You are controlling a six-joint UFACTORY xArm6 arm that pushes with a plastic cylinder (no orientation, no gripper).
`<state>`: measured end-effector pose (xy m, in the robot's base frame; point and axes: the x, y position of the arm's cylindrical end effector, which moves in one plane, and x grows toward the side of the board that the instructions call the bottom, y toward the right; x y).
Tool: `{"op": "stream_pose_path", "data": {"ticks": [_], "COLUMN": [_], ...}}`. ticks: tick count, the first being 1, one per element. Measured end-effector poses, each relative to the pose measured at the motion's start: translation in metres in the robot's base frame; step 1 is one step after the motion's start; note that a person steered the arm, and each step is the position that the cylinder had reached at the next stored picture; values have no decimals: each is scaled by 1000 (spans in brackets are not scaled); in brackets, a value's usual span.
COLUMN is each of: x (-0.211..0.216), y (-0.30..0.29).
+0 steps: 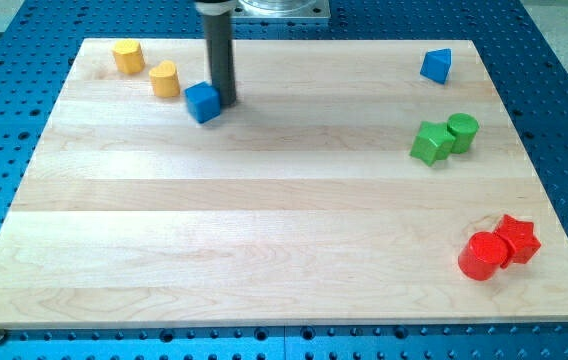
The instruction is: Push the cube to the bottom right to the yellow heart
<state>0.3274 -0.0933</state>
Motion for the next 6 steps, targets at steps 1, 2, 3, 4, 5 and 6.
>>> {"op": "stream_pose_path", "data": {"ticks": [1, 2, 3, 4, 5, 6], "x": [16, 64, 71, 71, 51, 47], "y": [25, 3, -68, -63, -34, -46]}}
